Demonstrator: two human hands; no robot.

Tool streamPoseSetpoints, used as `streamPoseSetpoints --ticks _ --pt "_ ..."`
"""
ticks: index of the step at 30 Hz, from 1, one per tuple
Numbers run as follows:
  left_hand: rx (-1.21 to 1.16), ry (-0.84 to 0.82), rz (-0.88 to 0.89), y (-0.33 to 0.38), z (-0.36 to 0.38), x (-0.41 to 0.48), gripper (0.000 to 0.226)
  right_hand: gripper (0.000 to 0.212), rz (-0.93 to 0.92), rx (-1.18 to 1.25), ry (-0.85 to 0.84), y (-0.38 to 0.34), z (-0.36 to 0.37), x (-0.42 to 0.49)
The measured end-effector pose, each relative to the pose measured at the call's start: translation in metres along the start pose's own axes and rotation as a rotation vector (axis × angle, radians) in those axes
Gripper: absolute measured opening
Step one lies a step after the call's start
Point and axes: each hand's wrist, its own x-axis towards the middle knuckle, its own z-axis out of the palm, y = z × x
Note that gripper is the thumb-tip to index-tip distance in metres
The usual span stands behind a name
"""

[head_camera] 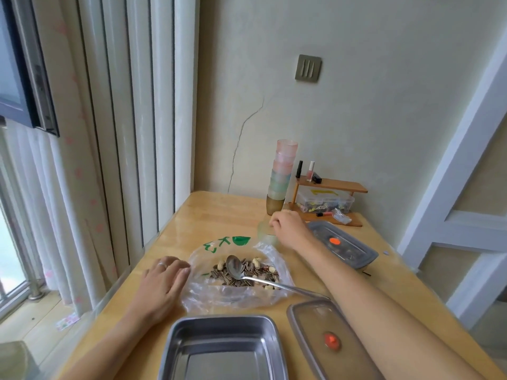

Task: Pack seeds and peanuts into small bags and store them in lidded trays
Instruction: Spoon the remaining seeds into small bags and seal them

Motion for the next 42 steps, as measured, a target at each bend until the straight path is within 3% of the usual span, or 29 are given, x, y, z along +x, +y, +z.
streamPoseSetpoints --ticks 3,7,12,14,19,24,27,30,36,39,42 --pt "0.005 -0.011 0.016 -0.003 0.003 0.0 0.064 0.029 0.066 -0.044 -0.163 0.006 0.014 0.043" --pt "-0.005 0.004 0.035 -0.006 0.006 -0.001 0.058 0.029 0.147 -0.288 -0.332 0.01 0.039 0.074" --pt "-0.02 0.017 0.054 -0.006 0.007 0.001 0.057 0.019 0.153 -0.415 -0.515 -0.001 0.038 0.088" --pt "-0.025 0.023 0.063 -0.005 0.006 0.002 0.057 0.028 0.121 -0.424 -0.55 -0.002 0.038 0.092" --pt "-0.018 0.021 0.061 -0.004 0.006 0.001 0.057 0.03 0.159 -0.485 -0.379 -0.008 0.043 0.088" --pt "-0.004 -0.017 0.028 0.0 0.006 0.004 0.059 0.028 0.124 -0.492 -0.425 -0.004 0.043 0.091" --pt "0.035 -0.072 0.0 0.003 0.005 0.005 0.062 0.01 0.132 -0.476 -0.463 0.0 0.042 0.091" --pt "0.058 -0.11 -0.023 0.005 0.004 0.004 0.062 0.022 0.134 -0.437 -0.442 0.004 0.044 0.09" --pt "0.051 -0.132 -0.045 0.005 0.002 0.004 0.069 0.03 0.17 -0.314 -0.243 0.012 0.047 0.098" --pt "0.038 -0.128 -0.04 0.004 0.002 0.004 0.078 0.019 0.138 -0.244 -0.164 0.009 0.028 0.086" --pt "0.045 -0.145 -0.043 0.002 0.003 0.004 0.076 0.031 0.094 -0.154 -0.02 0.011 0.014 0.071"
